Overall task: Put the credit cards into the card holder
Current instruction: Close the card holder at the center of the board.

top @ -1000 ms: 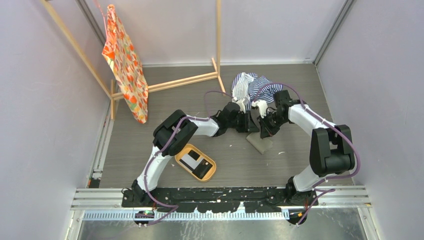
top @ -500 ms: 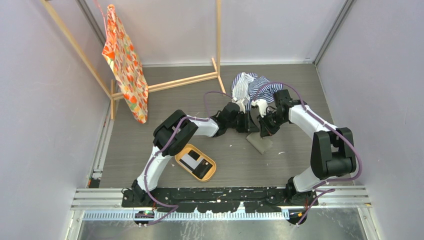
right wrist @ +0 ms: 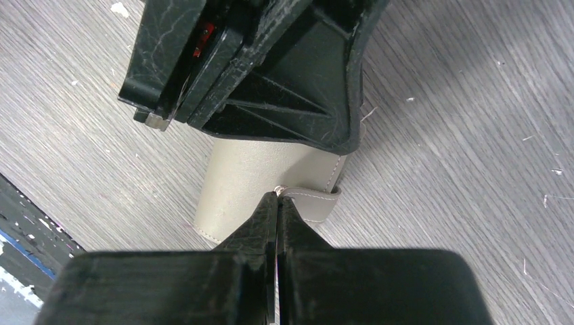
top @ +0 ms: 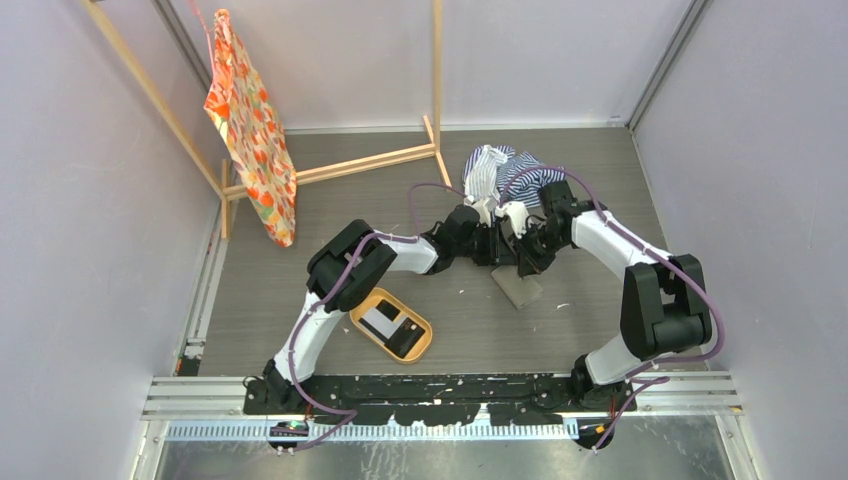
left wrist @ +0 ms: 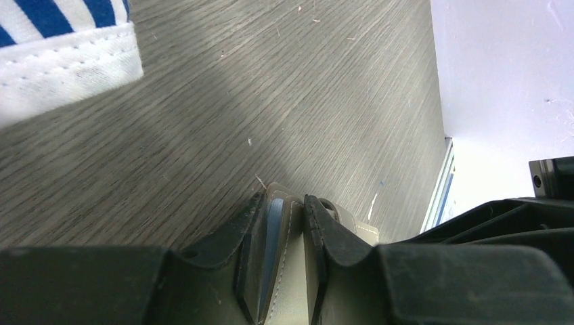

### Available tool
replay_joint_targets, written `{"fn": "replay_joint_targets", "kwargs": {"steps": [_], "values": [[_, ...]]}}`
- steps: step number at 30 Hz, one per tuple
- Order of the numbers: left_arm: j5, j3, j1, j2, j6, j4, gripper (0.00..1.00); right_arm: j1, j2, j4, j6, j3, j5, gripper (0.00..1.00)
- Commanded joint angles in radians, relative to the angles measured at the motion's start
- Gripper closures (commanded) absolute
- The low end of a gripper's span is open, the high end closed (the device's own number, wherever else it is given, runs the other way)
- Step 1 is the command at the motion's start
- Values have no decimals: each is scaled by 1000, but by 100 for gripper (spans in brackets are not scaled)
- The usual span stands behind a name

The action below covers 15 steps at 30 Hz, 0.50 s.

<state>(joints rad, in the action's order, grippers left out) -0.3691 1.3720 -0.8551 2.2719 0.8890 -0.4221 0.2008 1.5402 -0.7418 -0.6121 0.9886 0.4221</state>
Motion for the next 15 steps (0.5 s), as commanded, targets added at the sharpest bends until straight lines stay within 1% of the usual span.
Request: {"fn": "replay_joint_targets", "kwargs": {"steps": [1, 15], "values": [[23, -72, -21, 105, -59, 268, 75, 21, 6, -6, -11, 1, -9, 99], [21, -75, -21, 108, -56, 261, 75, 54, 9, -22, -21, 1, -28, 99]]}}
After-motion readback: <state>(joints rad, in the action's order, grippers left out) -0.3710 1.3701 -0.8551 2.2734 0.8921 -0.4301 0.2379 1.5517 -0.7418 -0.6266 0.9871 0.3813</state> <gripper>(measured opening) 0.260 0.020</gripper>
